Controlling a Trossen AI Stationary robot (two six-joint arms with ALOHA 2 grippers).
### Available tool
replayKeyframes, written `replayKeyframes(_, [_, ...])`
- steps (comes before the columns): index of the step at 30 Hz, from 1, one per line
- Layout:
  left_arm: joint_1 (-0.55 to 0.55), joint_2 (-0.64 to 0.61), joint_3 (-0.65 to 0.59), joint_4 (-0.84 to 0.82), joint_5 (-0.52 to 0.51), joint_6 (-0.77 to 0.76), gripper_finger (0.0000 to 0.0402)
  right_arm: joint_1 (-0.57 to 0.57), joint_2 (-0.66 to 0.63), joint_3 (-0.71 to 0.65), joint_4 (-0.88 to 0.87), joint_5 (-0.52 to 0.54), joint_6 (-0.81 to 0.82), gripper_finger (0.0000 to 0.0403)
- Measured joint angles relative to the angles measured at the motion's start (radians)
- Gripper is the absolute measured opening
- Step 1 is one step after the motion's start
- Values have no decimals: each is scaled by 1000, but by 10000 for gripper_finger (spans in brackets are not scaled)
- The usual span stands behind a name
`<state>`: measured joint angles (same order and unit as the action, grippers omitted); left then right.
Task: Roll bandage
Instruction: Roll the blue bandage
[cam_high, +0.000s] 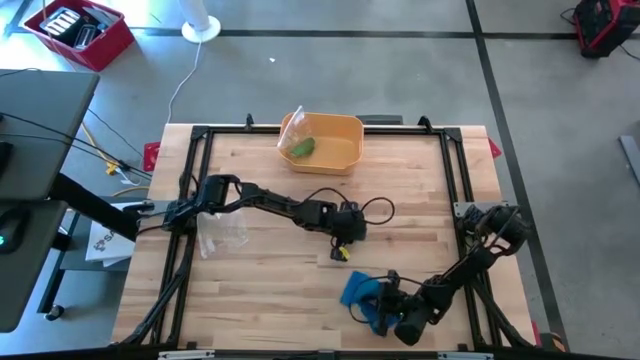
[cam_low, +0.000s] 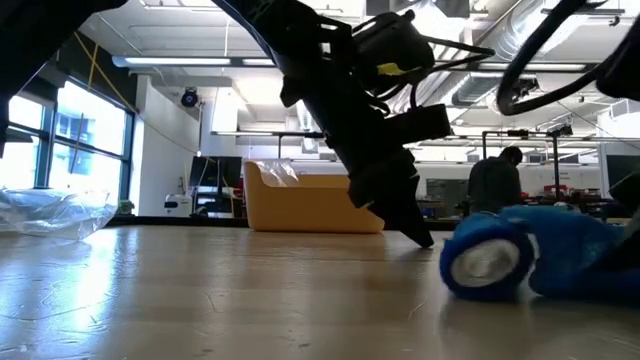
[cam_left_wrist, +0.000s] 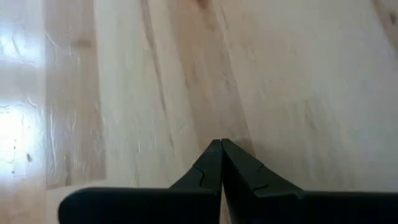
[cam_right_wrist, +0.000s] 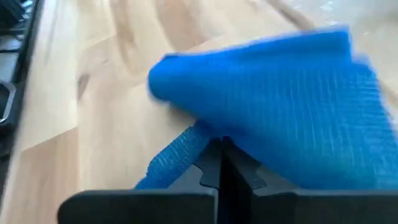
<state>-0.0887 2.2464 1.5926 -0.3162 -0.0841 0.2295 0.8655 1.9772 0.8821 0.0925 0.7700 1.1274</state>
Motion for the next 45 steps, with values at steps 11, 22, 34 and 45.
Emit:
replayKeyframes(11, [-161, -105, 3, 7, 133, -154, 0, -17, 1, 5, -9, 34, 17, 0])
replayKeyframes(22, [-222, 31, 7, 203, 127, -204, 0, -17, -1, 7, -14, 48, 26, 0])
replayKeyframes(34, [-148, 25, 11, 63, 147, -147, 0, 100, 0, 10, -40, -42, 137, 0])
replayKeyframes(45, [-116, 23, 11, -33, 111, 76, 0, 169, 6, 12, -78, -146, 180, 0])
